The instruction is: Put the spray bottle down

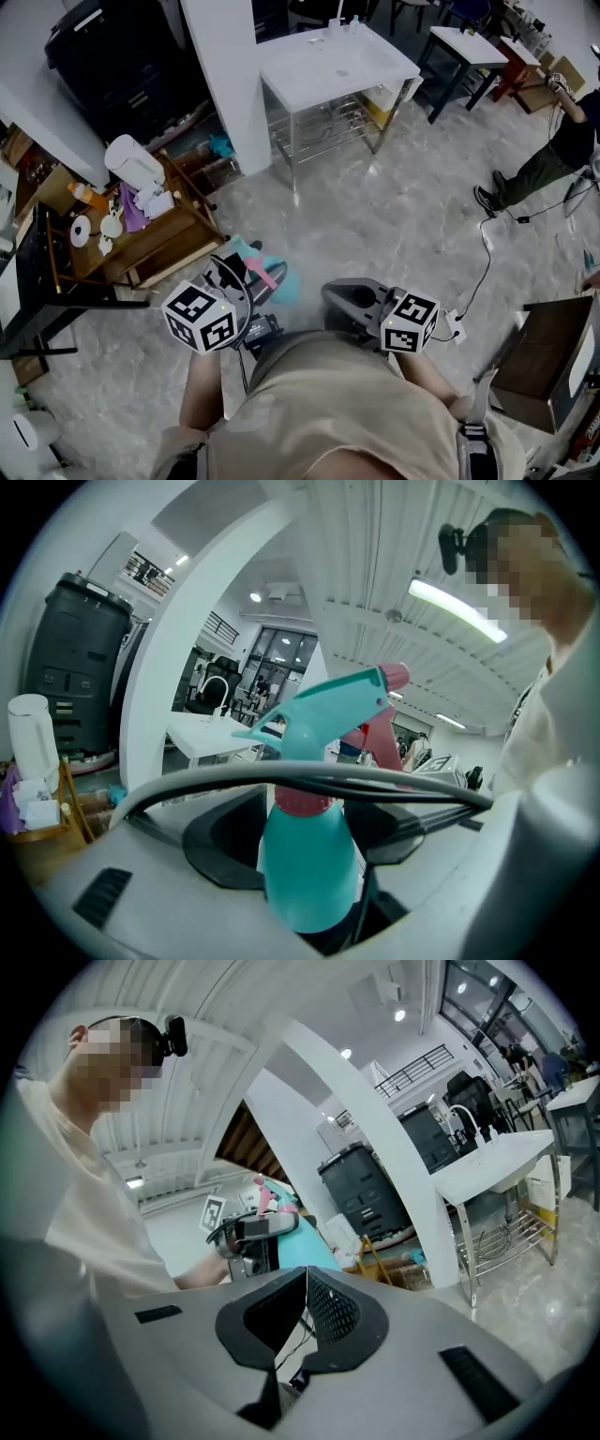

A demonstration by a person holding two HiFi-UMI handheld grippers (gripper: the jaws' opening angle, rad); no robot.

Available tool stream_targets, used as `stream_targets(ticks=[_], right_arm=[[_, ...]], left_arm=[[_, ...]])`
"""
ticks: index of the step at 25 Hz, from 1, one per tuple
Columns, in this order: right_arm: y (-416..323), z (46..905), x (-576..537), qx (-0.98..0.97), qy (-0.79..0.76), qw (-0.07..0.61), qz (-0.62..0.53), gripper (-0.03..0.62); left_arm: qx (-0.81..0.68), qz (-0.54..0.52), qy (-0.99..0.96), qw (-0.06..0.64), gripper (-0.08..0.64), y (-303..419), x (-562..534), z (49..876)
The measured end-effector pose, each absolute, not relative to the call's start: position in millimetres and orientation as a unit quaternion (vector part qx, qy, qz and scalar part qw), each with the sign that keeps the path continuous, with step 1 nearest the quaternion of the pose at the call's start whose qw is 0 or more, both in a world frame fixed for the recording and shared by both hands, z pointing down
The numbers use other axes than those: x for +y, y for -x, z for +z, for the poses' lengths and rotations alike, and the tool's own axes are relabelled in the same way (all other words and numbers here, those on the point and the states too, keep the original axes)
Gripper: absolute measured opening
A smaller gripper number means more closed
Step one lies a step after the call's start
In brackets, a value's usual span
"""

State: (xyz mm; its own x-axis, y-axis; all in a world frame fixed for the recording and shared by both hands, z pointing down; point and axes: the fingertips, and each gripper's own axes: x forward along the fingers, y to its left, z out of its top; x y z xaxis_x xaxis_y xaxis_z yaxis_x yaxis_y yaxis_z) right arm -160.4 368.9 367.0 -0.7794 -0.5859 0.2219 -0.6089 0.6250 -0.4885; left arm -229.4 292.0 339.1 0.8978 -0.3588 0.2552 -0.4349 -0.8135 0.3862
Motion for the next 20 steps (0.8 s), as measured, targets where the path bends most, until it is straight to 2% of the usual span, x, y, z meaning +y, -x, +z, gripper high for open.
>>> stream_targets(ticks=[9,20], right_arm=[[52,365,315,-0.895,-0.337,-0.007,0.290,0.019],[-45,363,255,-0.890,-0.359,-0.032,0.281,0.020]], left_arm=[[-0.214,0.106,-0.946,0.220,0.261,123,235,329],[-0.238,0.095,-0.946,0.199,0.261,32,163,311]])
